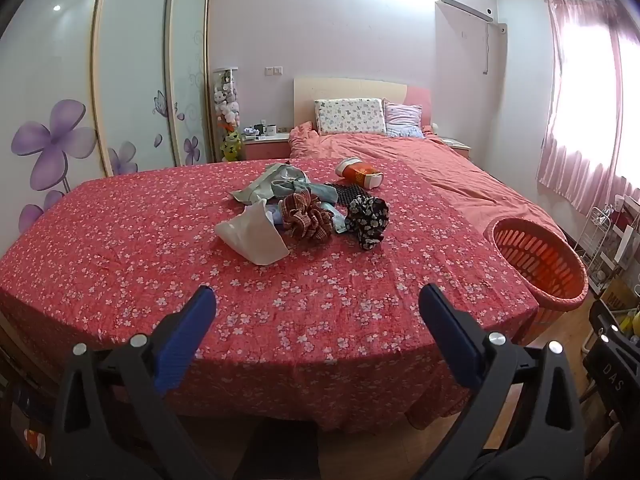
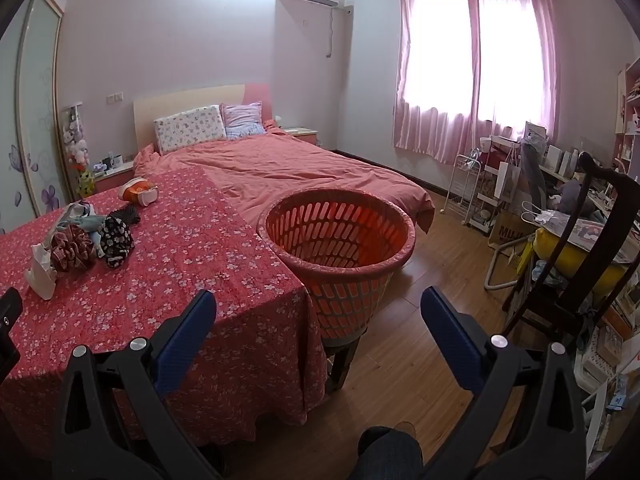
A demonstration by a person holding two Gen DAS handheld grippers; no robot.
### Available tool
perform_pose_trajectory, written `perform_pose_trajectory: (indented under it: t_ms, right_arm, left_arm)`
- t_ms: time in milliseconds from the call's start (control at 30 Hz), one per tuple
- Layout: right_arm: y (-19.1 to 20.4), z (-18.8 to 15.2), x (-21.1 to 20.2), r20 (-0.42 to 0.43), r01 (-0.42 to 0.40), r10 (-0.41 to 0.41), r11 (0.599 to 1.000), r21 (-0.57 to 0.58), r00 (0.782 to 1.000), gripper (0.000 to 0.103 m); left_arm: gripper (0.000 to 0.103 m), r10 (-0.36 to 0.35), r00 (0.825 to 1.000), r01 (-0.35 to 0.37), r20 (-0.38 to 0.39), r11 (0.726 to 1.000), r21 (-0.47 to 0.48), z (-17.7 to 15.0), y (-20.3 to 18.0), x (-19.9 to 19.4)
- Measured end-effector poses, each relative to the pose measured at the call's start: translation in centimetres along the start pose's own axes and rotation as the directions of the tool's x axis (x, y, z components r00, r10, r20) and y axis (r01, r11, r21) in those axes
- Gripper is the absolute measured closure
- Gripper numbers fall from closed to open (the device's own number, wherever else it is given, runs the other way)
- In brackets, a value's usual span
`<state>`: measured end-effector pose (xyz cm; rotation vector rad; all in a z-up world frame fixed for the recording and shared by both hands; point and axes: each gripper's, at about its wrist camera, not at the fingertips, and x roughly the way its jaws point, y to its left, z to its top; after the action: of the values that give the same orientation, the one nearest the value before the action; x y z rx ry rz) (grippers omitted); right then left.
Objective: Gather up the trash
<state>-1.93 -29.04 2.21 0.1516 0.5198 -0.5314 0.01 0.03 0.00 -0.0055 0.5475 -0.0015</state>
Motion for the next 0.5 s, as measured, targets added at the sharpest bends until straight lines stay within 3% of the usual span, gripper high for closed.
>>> perform_pose_trajectory:
  t_ms: [500]
  right_arm:
    - [0.12,0.07,0.04,0.002,-0.001,0.001,1.000,0.002,1.000,0.002]
  left_arm:
    - [0.004,-0.001,1.000,0.001,-0.002,1.000,-0.001,0.00,0.01,0.01]
